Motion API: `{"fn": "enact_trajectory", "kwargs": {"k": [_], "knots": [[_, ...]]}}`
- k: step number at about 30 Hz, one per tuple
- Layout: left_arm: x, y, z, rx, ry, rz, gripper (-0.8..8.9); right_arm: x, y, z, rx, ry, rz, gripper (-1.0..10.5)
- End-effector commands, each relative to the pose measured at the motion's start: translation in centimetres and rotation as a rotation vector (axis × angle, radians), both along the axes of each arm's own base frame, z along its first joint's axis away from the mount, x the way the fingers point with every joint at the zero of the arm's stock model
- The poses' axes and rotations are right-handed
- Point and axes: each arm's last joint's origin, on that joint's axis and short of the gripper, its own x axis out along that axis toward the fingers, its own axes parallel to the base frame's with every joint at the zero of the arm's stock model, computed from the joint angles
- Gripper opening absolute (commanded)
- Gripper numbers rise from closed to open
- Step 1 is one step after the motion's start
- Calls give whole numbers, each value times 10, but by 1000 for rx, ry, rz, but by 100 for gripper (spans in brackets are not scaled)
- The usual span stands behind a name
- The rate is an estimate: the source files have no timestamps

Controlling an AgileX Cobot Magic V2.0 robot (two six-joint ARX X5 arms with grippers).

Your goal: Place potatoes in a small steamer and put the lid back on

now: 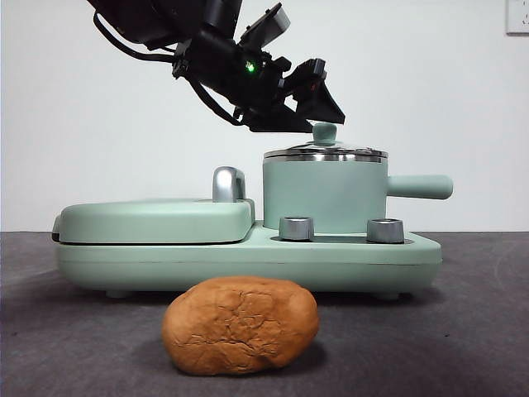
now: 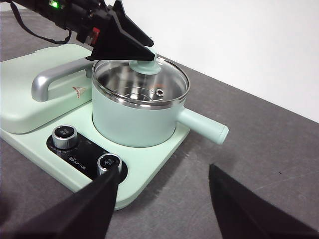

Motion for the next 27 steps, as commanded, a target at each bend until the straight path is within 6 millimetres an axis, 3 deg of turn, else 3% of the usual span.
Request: {"fn": "enact_trajectory", "kwargs": {"k": [1, 16, 27], "knots": [[4, -8, -2, 12, -36, -15, 334, 0, 0, 6, 13, -18, 0, 286], [7, -12, -16, 31, -6, -19, 326, 0, 0, 6, 13, -17, 0, 286], [7, -12, -16, 32, -5, -19, 54, 0, 0, 6, 12, -17, 0, 286]]}}
